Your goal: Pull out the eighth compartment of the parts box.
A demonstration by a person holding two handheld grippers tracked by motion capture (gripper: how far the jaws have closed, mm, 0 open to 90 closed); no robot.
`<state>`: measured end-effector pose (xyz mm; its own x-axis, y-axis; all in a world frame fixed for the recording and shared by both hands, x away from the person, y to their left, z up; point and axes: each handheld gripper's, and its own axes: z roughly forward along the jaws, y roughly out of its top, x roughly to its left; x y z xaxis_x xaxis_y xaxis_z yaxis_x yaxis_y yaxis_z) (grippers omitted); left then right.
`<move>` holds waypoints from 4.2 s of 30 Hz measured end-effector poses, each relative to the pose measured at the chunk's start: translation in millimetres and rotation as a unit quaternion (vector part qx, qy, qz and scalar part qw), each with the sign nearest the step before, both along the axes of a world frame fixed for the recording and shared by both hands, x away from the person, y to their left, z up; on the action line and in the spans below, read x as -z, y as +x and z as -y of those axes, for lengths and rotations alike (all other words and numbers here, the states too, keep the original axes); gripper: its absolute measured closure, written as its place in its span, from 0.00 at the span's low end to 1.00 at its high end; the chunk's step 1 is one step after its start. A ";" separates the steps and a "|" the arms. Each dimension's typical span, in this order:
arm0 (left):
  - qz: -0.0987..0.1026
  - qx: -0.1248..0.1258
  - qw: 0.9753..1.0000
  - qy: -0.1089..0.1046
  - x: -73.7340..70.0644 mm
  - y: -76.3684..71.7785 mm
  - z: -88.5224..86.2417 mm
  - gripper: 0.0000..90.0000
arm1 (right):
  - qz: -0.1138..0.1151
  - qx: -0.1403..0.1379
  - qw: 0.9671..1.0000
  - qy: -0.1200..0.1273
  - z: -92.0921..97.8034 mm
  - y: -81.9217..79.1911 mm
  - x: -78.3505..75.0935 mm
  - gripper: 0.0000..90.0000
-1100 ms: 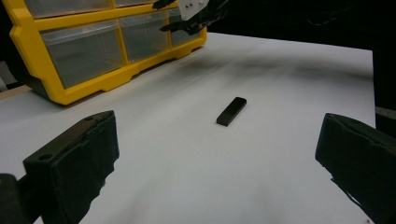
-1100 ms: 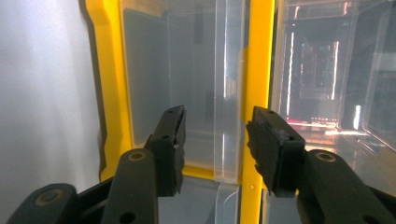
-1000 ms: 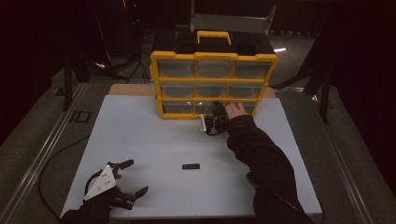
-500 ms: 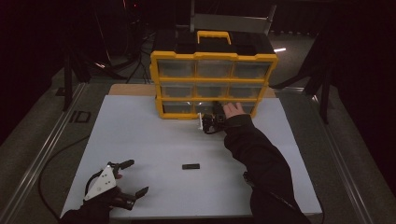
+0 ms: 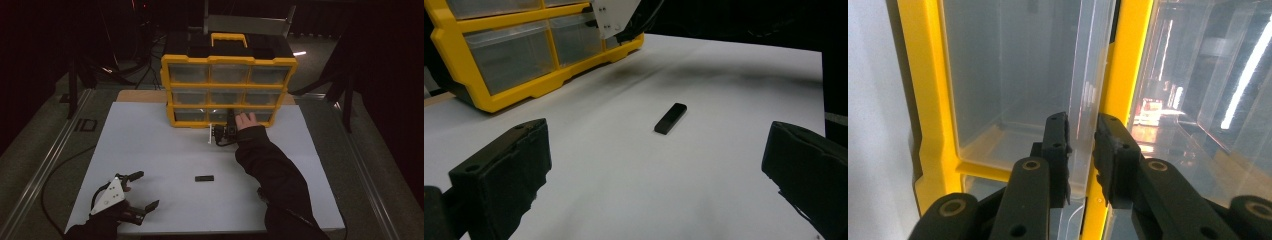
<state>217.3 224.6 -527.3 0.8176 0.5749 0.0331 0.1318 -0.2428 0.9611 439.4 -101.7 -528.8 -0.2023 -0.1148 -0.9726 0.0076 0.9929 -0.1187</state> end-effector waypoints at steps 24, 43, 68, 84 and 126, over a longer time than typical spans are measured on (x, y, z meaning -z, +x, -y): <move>-0.002 0.001 1.000 0.000 0.3 0.4 0.3 0.00 | -0.039 -0.006 0.999 0.017 3.1 -10.4 -11.6 0.86; -0.003 0.002 1.000 0.004 0.5 0.6 1.1 0.00 | -0.051 -0.023 0.998 0.020 6.7 -26.0 -15.5 0.86; -0.003 0.002 1.000 0.004 0.5 1.2 1.0 0.00 | -0.049 -0.038 0.998 0.019 10.6 -43.2 -16.2 0.86; -0.002 0.002 1.000 0.005 0.4 1.2 1.1 0.00 | -0.044 -0.052 0.997 0.021 14.3 -56.5 -16.7 0.86; -0.003 0.001 1.000 0.007 0.5 1.3 1.6 0.00 | -0.035 -0.077 0.996 0.036 29.9 -92.4 -9.8 0.86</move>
